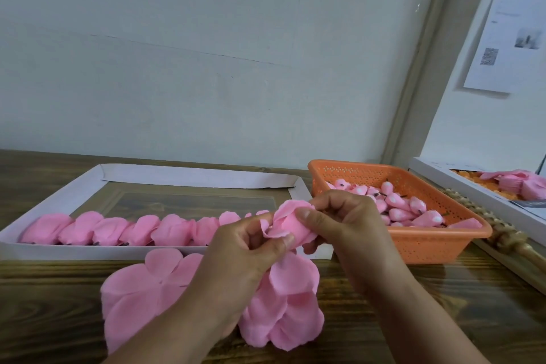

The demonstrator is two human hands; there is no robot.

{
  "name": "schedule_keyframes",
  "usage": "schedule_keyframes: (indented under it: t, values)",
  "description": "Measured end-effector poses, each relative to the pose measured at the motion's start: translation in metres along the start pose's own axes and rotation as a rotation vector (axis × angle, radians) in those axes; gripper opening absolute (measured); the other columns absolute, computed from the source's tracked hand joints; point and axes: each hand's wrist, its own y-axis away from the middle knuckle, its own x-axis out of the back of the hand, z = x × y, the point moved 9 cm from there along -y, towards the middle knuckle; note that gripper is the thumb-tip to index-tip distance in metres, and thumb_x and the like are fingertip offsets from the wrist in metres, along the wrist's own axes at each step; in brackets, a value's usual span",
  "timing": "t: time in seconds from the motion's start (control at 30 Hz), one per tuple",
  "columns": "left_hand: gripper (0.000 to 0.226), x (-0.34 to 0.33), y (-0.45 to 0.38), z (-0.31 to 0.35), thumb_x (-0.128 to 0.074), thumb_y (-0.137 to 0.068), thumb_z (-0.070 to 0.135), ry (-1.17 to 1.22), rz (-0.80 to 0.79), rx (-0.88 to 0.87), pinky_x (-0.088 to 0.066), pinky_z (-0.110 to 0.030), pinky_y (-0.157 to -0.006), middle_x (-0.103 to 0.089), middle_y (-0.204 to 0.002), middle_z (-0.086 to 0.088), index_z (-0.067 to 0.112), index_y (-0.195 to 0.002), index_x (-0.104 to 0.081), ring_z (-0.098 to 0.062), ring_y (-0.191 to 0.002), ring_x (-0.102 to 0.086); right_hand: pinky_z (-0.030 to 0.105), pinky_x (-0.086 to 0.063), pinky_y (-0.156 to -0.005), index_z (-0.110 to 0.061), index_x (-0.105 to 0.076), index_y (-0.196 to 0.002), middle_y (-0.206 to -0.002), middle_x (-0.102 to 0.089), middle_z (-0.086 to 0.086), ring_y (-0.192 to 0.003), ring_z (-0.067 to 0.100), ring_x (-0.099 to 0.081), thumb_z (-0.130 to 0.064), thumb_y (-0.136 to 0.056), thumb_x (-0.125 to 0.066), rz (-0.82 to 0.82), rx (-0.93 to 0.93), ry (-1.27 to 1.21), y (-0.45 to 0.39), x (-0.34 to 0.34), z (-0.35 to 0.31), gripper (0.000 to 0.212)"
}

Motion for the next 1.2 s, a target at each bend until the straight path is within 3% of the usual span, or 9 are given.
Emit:
schedule_keyframes:
  t: [0.13, 0.23, 0.4, 0.5, 0.6, 0.67, 0.87, 1.0, 1.2]
  values:
    - [0.021, 0.007, 0.000, -0.001, -0.065, -0.085, 0.016, 0.060, 0.079, 0.016, -0.057, -0.044, -0.079, -0.073, -0.095, -0.006, 0.021, -0.105, -0.066, -0.026, -0.092, -0.069, 0.033, -0.050, -0.046, -0.006, -0.063, -0.069, -0.058, -0.066, 0.016, -0.046, 0.025, -0.061, 0.000, -0.081, -0.067, 0.088, 0.025, 0.041, 0.001, 0.006, -0.001, 0.014]
    - [0.015, 0.016, 0.000, -0.005, -0.069, -0.082, 0.018, 0.047, 0.189, 0.029, -0.056, -0.031, -0.059, -0.071, -0.087, -0.005, 0.019, -0.095, -0.061, -0.018, -0.076, -0.070, 0.036, -0.051, -0.048, -0.008, -0.062, -0.067, -0.057, -0.066, 0.015, -0.046, 0.024, -0.062, -0.001, -0.081, -0.067, 0.103, 0.036, 0.084, 0.002, 0.005, -0.001, 0.017]
    - [0.033, 0.008, 0.001, -0.010, -0.067, -0.081, 0.011, 0.121, 0.083, 0.127, -0.053, -0.051, -0.088, -0.068, -0.104, -0.014, 0.021, -0.112, -0.061, -0.027, -0.098, -0.067, 0.032, -0.052, -0.050, -0.003, -0.064, -0.076, -0.061, -0.068, 0.016, -0.050, 0.026, -0.064, -0.003, -0.082, -0.067, 0.113, 0.043, 0.097, 0.003, 0.010, -0.005, 0.007]
    - [0.017, 0.007, 0.001, 0.000, -0.053, -0.093, 0.009, -0.073, 0.058, 0.031, -0.053, -0.047, -0.080, -0.066, -0.096, -0.019, 0.016, -0.105, -0.063, -0.023, -0.087, -0.065, 0.025, -0.050, -0.048, -0.001, -0.064, -0.077, -0.060, -0.067, 0.017, -0.049, 0.021, -0.063, -0.003, -0.082, -0.067, 0.105, 0.046, 0.123, 0.004, 0.010, -0.008, 0.006]
    - [0.029, 0.010, 0.002, 0.009, -0.050, -0.098, 0.011, -0.180, 0.107, -0.030, -0.056, -0.046, -0.085, -0.073, -0.096, 0.003, 0.024, -0.123, -0.057, -0.014, -0.093, -0.069, 0.022, -0.049, -0.047, -0.001, -0.064, -0.075, -0.059, -0.067, 0.017, -0.048, 0.018, -0.062, -0.002, -0.081, -0.067, 0.075, 0.060, 0.138, 0.006, 0.005, -0.011, 0.007]
    - [0.035, 0.012, 0.003, 0.010, -0.052, -0.097, 0.012, -0.179, 0.132, -0.025, -0.055, -0.047, -0.085, -0.074, -0.096, 0.003, 0.029, -0.127, -0.053, -0.017, -0.094, -0.069, 0.023, -0.050, -0.048, -0.001, -0.064, -0.074, -0.060, -0.067, 0.018, -0.049, 0.020, -0.063, -0.002, -0.081, -0.067, 0.070, 0.055, 0.133, 0.007, 0.003, -0.011, 0.008]
    - [0.017, 0.022, 0.006, 0.012, -0.062, -0.089, 0.020, -0.130, 0.286, -0.028, -0.060, -0.041, -0.068, -0.075, -0.086, 0.004, 0.031, -0.098, -0.052, -0.012, -0.074, -0.072, 0.022, -0.047, -0.045, -0.003, -0.063, -0.070, -0.055, -0.065, 0.015, -0.045, 0.015, -0.060, 0.001, -0.081, -0.066, 0.090, 0.028, 0.110, 0.007, -0.002, -0.009, 0.013]
    - [0.004, 0.023, 0.007, 0.011, -0.062, -0.088, 0.019, -0.134, 0.309, -0.036, -0.059, -0.044, -0.073, -0.074, -0.083, 0.000, 0.020, -0.092, -0.060, -0.016, -0.077, -0.071, 0.018, -0.046, -0.044, -0.003, -0.064, -0.070, -0.054, -0.065, 0.011, -0.044, 0.011, -0.060, 0.001, -0.082, -0.066, 0.089, 0.011, 0.102, 0.009, -0.005, -0.008, 0.013]
    - [0.022, 0.017, 0.007, 0.010, -0.052, -0.095, 0.016, -0.200, 0.234, -0.028, -0.059, -0.040, -0.076, -0.074, -0.084, 0.005, 0.024, -0.097, -0.073, -0.013, -0.081, -0.070, 0.018, -0.046, -0.045, 0.000, -0.064, -0.072, -0.057, -0.065, 0.016, -0.046, 0.012, -0.061, 0.000, -0.081, -0.067, 0.072, -0.005, 0.119, 0.010, -0.007, -0.009, 0.010]
